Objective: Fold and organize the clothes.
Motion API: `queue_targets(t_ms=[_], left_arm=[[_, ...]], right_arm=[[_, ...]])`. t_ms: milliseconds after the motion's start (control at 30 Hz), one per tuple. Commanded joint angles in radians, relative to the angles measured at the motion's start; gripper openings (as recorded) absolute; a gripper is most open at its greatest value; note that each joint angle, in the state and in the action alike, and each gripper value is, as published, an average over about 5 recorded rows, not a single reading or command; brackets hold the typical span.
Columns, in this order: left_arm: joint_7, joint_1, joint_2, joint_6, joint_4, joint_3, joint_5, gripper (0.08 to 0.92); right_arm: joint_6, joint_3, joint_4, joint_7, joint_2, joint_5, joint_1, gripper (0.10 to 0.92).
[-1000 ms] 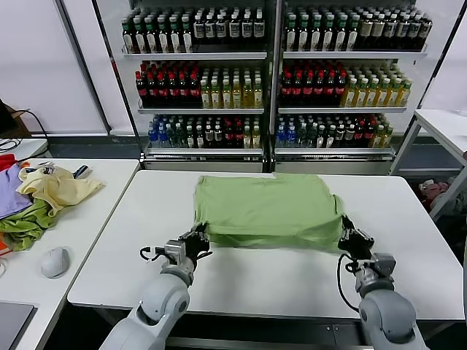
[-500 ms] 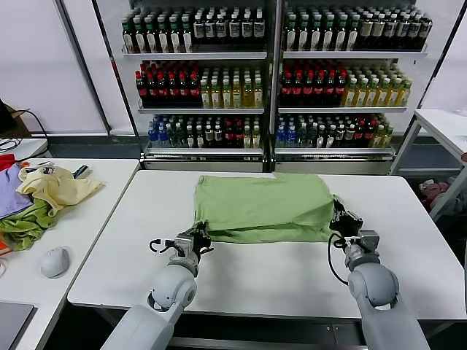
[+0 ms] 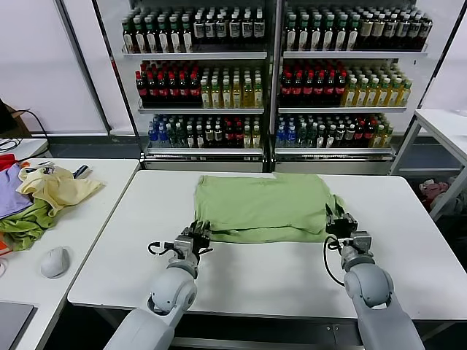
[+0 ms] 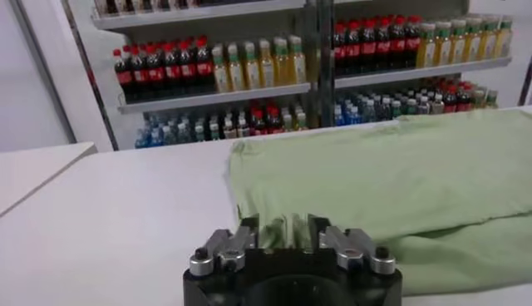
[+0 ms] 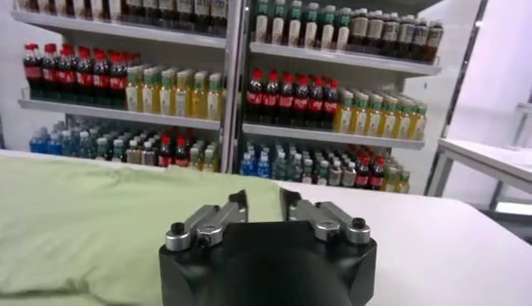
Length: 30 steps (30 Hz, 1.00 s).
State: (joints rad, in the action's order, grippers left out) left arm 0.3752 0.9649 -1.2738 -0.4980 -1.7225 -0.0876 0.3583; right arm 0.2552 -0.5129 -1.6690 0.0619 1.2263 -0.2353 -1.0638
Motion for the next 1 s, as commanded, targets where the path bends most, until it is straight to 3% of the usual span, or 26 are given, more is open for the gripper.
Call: queue_targets(t_ms=[33,267,433,600,1000], left_arm=[[0.018,0.076,0.004,0.018,-0.042,-0.007,0.002,0.581],[0.02,0.046,-0.001,0.022,0.013,-0.012,0.04,0.774],[0.024,0.008,-0.012,0.014,0.062,-0.006,0.054,0.818],[0.03,-0.007,-0.015,0.0,0.089,-0.001,0.073,0.764],[0.041,-0.015,-0.015,-0.038,0.105,0.0,0.114,0.421]], right_arm=[[-0.001,-0.054,-0.025,0.021,-0.001,-0.03,-0.093,0.563],[0.065,-0.027,0.014,0.039,0.018,-0.051,-0.085,0.76],[0.109,-0.001,0.036,0.044,0.027,-0.064,-0.06,0.809],[0.113,0.021,0.042,0.043,0.027,-0.067,-0.057,0.705],[0.083,0.019,0.041,0.021,0.024,-0.055,-0.068,0.36]])
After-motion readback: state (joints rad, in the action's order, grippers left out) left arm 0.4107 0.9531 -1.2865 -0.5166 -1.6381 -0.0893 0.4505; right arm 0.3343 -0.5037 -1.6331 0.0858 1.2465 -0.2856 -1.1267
